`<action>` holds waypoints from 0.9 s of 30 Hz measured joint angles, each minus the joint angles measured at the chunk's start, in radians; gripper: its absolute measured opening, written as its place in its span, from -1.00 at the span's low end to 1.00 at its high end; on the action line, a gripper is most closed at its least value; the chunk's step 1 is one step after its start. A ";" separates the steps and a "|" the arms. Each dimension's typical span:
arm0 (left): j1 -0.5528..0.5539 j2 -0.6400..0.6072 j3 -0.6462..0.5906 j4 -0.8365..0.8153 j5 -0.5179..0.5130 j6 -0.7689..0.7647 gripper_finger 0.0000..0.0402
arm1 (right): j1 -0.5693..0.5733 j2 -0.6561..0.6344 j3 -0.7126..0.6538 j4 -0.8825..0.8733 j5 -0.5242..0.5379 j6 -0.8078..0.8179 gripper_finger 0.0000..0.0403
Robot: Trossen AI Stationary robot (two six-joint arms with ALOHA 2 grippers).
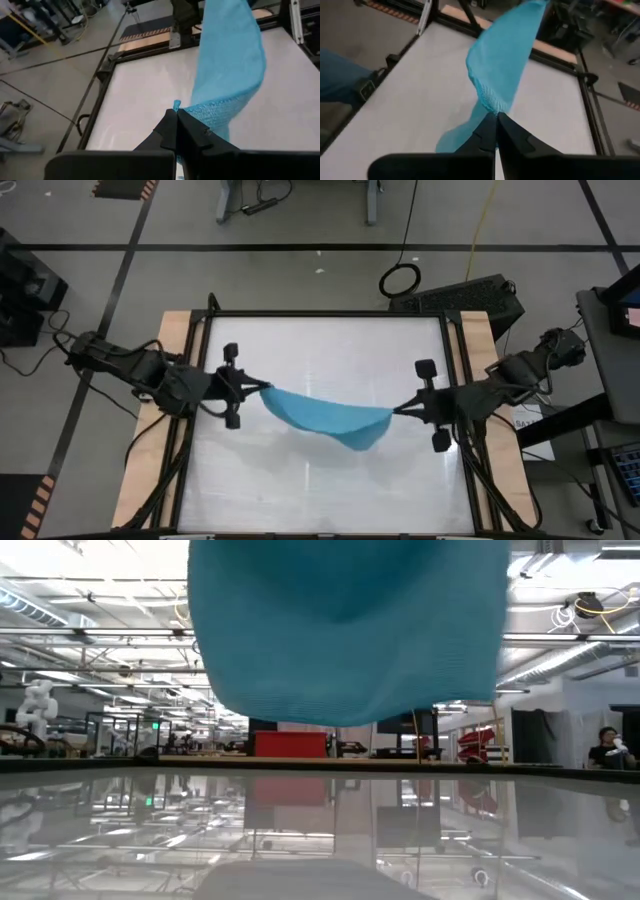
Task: Roll towel
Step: Roll the blue towel
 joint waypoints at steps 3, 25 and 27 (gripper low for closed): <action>-0.011 0.016 0.001 -0.048 -0.106 -0.033 -0.97 | -0.015 0.008 -0.003 -0.091 0.058 0.050 -1.00; 0.390 0.617 0.000 -0.212 -0.172 -0.047 -0.97 | -0.588 0.044 -0.589 0.088 0.122 0.058 -1.00; 0.392 0.621 0.000 -0.212 -0.164 -0.046 -0.97 | -0.601 0.045 -0.622 0.120 0.086 0.045 -1.00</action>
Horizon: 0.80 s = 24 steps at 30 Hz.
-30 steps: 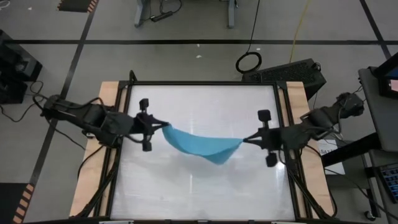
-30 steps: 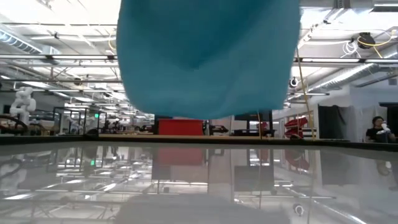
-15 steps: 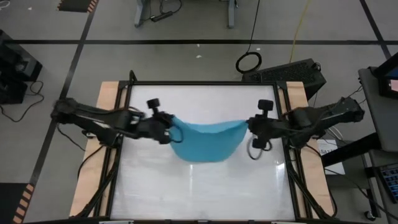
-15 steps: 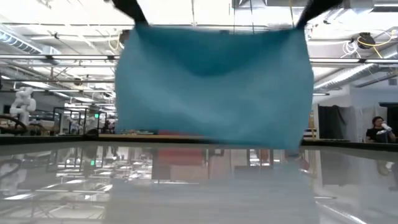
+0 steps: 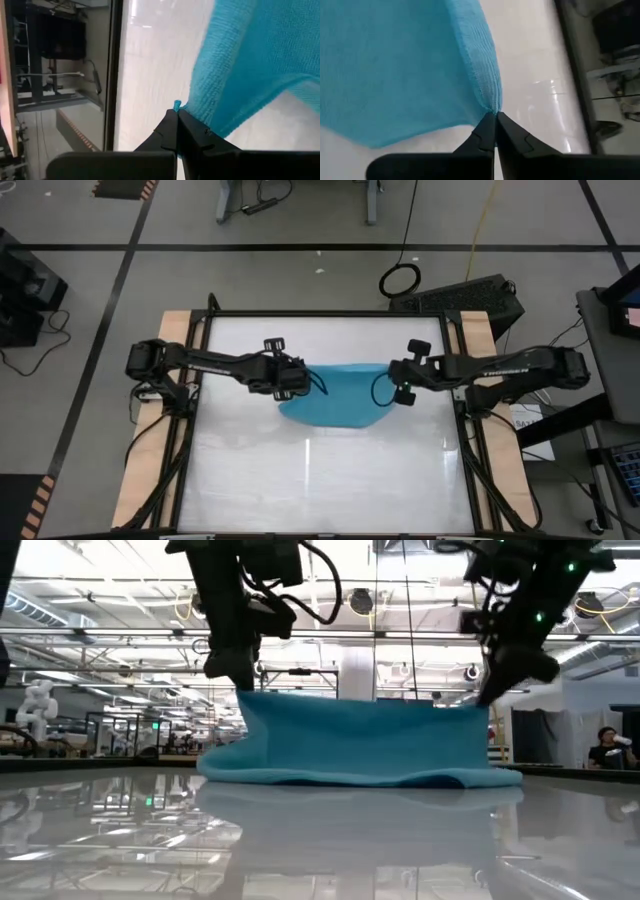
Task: Roll towel
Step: Roll the blue towel
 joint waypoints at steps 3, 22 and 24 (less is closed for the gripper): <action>-0.004 -0.005 0.000 -0.014 0.000 0.021 -0.97 | 0.000 0.000 -0.012 0.018 -0.030 -0.010 -1.00; 0.049 -0.220 0.000 0.089 -0.167 0.288 -0.97 | -0.061 -0.154 0.131 0.053 0.053 -0.313 -1.00; 0.055 -0.285 0.000 0.144 -0.164 0.321 -0.97 | -0.070 -0.186 0.185 0.035 0.041 -0.326 -1.00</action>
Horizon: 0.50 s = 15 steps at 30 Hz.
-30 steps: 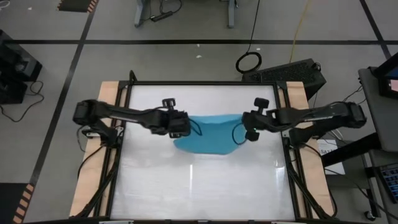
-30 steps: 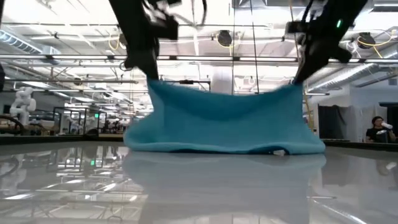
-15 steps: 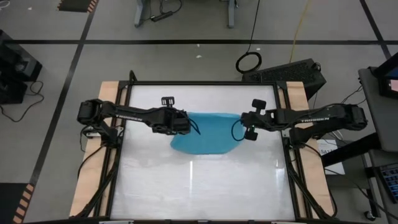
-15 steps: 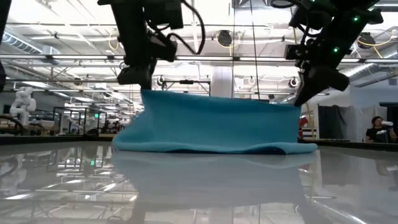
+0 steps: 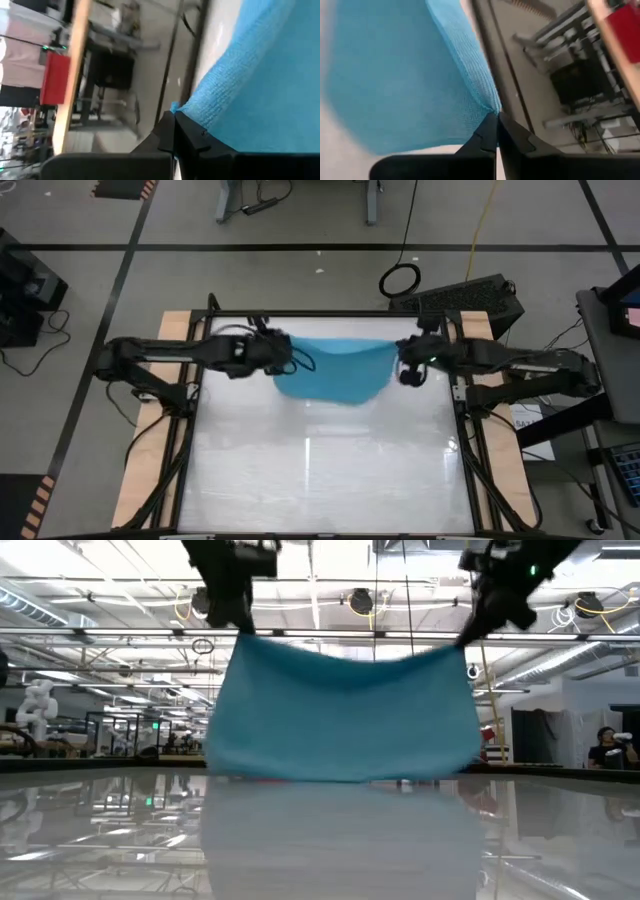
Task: Roll towel
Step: Roll the blue towel
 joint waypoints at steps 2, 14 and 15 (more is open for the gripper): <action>-0.009 -0.068 0.000 0.016 0.052 0.024 -0.97 | 0.006 -0.035 0.055 -0.037 -0.089 -0.001 -1.00; -0.206 -0.167 -0.100 -0.119 0.614 -0.124 -0.97 | 0.203 -0.111 -0.125 0.029 -0.712 0.284 -1.00; -0.215 -0.150 -0.133 -0.113 0.637 -0.147 -0.97 | 0.222 -0.094 -0.176 0.079 -0.727 0.313 -1.00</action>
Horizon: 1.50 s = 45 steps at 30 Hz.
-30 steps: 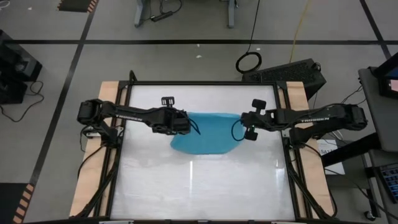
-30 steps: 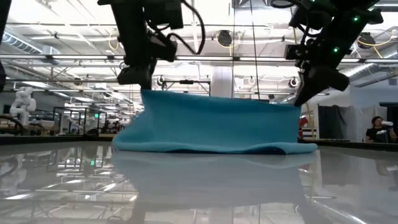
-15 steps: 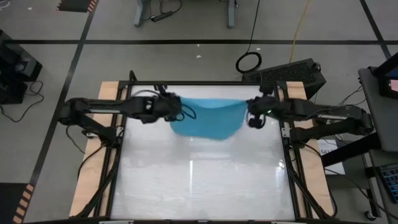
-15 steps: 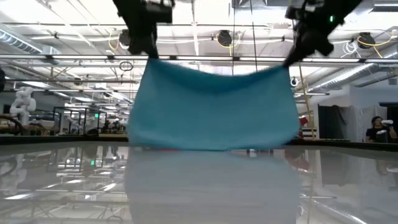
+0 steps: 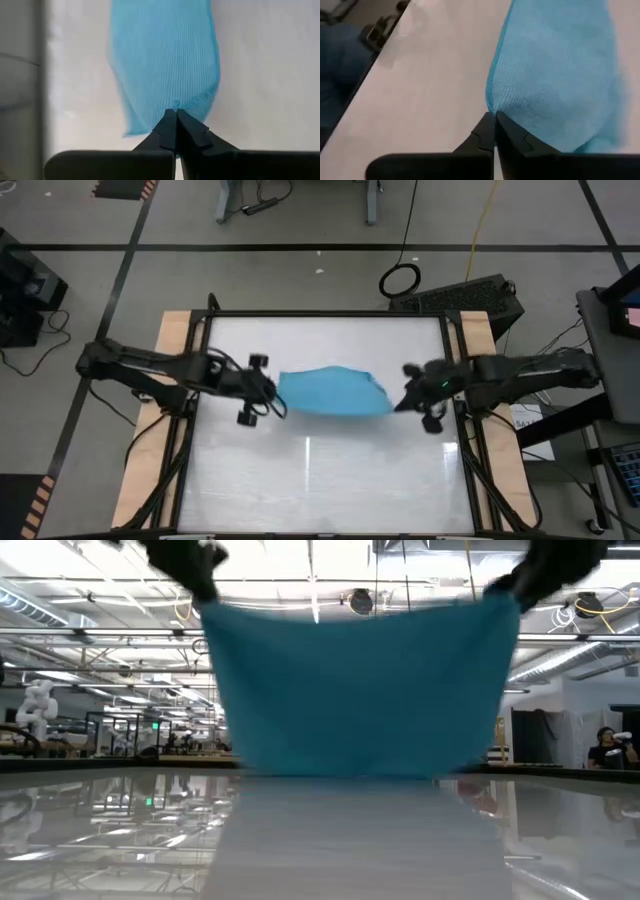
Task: Roll towel
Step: Roll the blue towel
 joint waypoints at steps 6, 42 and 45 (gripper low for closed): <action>-0.060 0.121 -0.179 0.099 0.115 -0.114 -0.97 | 0.124 0.121 -0.251 0.300 -0.082 0.202 -1.00; -0.194 0.276 -0.235 0.329 0.374 -0.230 -0.64 | 0.390 0.265 -0.323 0.573 -0.115 0.543 -0.47; -0.203 0.276 -0.235 0.329 0.375 -0.230 -0.39 | 0.398 0.264 -0.323 0.570 -0.101 0.535 -0.31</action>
